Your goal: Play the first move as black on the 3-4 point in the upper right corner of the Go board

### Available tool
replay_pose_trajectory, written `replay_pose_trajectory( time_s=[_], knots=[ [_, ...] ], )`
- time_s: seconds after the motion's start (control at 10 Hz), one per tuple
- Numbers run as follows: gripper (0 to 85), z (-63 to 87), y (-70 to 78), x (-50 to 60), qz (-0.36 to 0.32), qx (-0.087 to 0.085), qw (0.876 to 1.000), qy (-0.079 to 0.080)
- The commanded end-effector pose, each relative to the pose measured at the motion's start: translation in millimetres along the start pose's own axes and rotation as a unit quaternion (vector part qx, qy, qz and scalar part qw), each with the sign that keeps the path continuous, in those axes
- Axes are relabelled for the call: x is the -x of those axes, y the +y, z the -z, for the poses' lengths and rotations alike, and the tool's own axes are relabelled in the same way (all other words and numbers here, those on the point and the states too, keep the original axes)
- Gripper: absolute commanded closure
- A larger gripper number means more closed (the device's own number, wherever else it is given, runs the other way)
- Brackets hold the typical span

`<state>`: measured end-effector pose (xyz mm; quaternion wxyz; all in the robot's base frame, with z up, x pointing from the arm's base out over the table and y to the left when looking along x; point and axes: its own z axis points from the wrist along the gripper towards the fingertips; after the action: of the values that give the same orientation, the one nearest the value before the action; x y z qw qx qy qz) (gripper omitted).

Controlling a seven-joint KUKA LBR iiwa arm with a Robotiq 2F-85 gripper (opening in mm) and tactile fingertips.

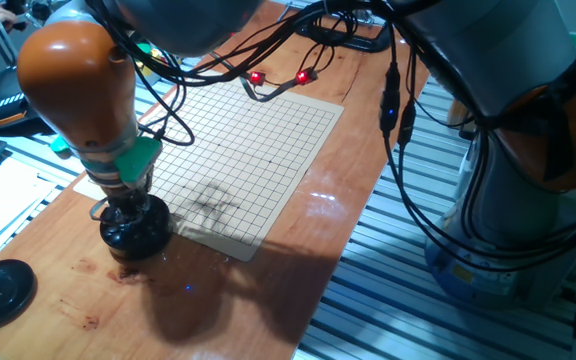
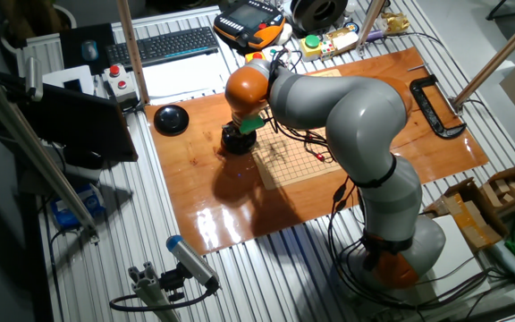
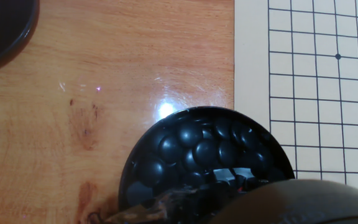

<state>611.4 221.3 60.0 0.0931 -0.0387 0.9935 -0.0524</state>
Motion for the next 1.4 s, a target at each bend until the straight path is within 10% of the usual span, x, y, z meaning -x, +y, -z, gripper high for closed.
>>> replay_pose_trajectory(
  time_s=[0.0, 1.3],
  knots=[
    [82.7, 0.0, -0.1, 0.1, 0.001, 0.002, 1.000, 0.002],
    [84.3, 27.2, -2.5, -1.9, -0.093, 0.040, 0.995, 0.025]
  ],
)
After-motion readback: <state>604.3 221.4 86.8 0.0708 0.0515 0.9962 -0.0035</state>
